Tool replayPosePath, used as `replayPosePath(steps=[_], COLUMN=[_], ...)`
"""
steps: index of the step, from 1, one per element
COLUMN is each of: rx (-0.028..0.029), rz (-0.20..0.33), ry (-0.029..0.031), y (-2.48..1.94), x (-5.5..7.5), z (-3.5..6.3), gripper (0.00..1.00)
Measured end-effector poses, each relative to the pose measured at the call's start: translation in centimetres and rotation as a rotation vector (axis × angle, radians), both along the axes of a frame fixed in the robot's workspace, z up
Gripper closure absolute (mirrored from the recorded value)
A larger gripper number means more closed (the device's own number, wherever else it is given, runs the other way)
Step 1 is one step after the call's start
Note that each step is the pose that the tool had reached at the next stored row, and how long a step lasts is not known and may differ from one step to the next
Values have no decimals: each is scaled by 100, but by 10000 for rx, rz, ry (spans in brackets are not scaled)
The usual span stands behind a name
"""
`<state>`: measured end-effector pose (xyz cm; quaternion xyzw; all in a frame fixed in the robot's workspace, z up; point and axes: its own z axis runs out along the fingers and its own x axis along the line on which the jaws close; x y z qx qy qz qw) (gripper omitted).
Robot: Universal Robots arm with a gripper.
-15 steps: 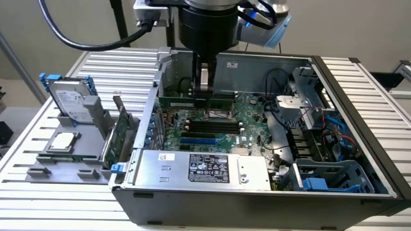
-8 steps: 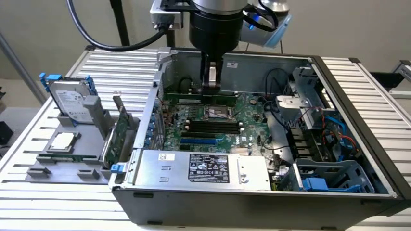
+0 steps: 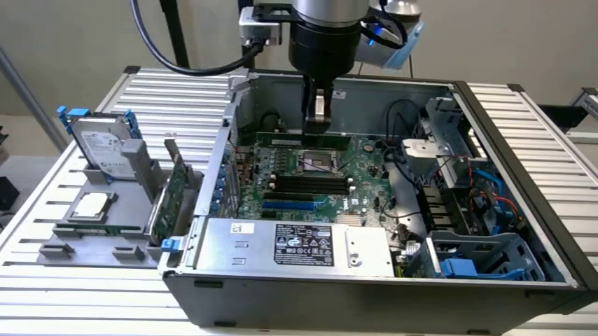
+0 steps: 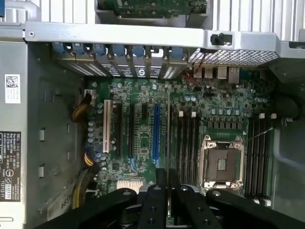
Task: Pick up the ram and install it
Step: 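Insert the ram into the slot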
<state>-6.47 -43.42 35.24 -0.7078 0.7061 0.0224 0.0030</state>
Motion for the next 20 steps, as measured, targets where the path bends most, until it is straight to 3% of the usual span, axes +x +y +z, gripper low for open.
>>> replayPosePath(steps=[6,10,18,20], rx=[0,0,1,-4], rz=[0,0,-52,-54], ry=[0,0,-1,-1], y=[183,279,382,389], x=[108,184,289,291], z=[-109,-182,-328,-336], gripper=[100,100,100,100])
